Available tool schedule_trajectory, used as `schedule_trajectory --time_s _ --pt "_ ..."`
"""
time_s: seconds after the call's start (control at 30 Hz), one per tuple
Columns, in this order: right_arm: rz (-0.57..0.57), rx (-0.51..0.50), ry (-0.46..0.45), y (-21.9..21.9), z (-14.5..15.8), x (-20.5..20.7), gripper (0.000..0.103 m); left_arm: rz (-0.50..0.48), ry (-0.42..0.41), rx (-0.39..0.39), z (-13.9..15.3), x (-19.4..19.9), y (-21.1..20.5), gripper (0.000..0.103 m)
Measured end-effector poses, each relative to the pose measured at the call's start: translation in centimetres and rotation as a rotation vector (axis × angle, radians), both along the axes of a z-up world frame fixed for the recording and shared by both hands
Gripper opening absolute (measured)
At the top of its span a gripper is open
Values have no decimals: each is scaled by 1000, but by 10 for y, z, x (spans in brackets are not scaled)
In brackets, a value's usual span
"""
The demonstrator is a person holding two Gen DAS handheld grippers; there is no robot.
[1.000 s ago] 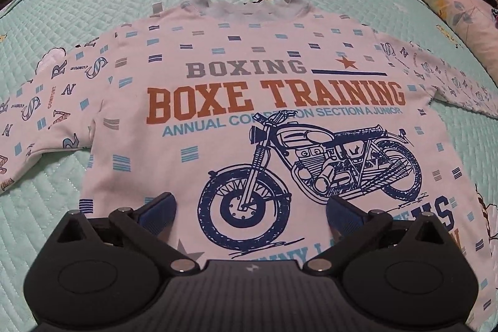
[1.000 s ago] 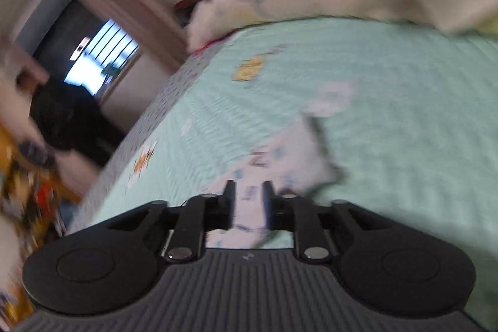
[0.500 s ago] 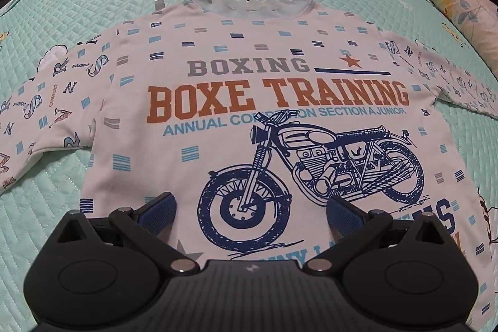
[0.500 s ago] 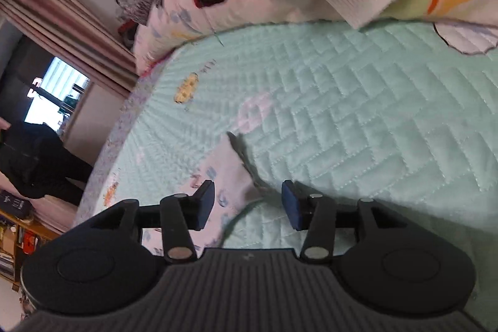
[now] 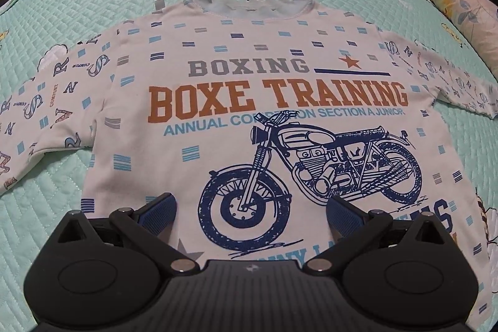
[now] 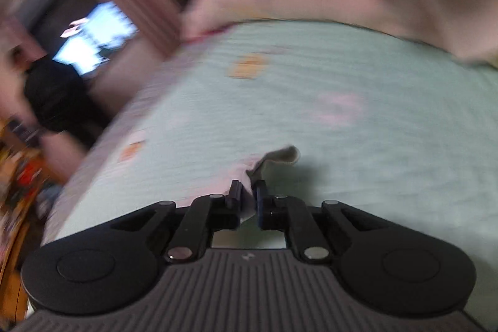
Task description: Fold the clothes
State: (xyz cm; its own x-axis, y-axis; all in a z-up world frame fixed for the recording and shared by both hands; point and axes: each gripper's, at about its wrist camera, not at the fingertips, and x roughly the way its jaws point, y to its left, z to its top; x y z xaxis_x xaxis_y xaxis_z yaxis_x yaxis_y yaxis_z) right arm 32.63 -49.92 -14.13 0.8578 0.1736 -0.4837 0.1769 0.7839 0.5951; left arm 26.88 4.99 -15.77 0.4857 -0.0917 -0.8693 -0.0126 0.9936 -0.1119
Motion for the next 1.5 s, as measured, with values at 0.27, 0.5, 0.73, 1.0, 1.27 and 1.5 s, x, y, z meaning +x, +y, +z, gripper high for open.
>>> schedule_trajectory --time_s 0.27,0.5,0.73,1.0,1.27,1.5 --pt "562 -184 -186 198 73 -13 10 31 -50 -217 30 -29 25 96" --pt "779 -62 -111 268 14 -65 25 3 -103 -373 48 -26 27 96" --pt "382 397 -188 177 -47 -90 33 -22 -56 -523 35 18 -14 79" --pt "393 434 -214 169 -65 -91 33 19 4 -588 -3 38 -52 72" --pt "429 456 -211 171 -75 -83 33 71 -9 -568 -4 26 -46 72" --pt "436 458 -206 171 -76 -82 33 114 18 -559 -14 33 -47 72"
